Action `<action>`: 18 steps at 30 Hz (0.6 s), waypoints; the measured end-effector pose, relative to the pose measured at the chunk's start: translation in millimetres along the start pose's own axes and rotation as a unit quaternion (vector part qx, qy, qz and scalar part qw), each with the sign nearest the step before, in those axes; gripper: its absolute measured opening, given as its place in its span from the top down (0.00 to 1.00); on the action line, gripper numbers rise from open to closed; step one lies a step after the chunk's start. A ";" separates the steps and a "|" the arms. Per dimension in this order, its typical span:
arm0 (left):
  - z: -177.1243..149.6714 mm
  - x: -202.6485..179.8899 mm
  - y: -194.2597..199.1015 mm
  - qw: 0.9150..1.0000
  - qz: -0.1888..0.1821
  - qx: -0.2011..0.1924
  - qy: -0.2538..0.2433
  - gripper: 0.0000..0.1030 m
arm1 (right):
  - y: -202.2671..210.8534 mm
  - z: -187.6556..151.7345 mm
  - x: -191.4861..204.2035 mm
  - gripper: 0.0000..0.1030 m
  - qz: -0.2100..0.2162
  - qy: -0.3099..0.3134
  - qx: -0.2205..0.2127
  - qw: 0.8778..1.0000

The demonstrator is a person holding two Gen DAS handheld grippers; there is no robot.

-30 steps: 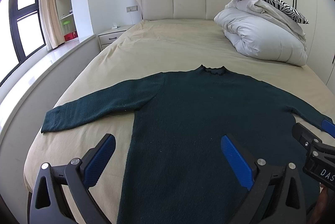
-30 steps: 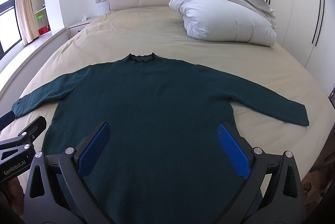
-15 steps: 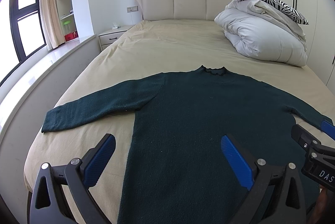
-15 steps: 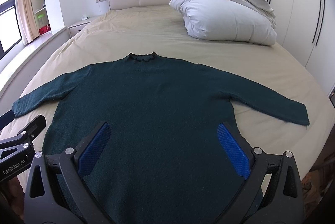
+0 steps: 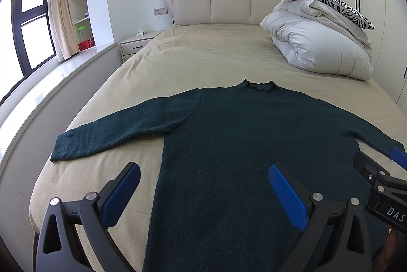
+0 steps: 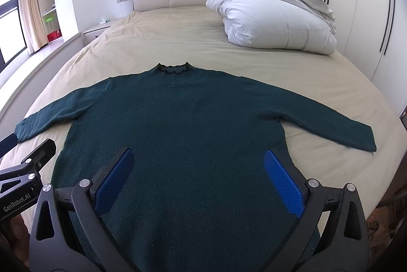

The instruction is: Fold small clothes

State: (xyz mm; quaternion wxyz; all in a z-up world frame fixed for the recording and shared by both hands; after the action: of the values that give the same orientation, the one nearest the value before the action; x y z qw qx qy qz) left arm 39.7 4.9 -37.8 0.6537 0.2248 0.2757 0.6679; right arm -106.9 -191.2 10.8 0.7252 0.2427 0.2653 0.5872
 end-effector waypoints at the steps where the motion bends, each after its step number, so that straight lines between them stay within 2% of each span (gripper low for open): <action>1: -0.1 0.0 -0.1 1.000 0.000 0.000 0.000 0.00 | 0.0 0.1 0.0 0.00 0.000 0.000 0.000 1.000; 18: 0.0 0.2 -0.3 1.000 0.000 0.000 0.000 0.00 | -5.1 -6.9 6.2 0.00 0.001 0.003 0.004 1.000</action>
State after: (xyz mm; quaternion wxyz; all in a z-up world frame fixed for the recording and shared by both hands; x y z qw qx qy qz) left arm 39.9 5.1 -38.0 0.6537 0.2246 0.2753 0.6681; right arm -106.7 -185.9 1.6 0.7230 0.2444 0.2695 0.5872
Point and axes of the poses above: each gripper's, at about its wrist camera, not at the fingertips, and y roughly against the way its jaws point, x to its left, z to its top, the point moved 5 cm from there along -y, roughly the way its jaws point, and after that the axes turned 7 degrees about y, right-handed, at the moved point
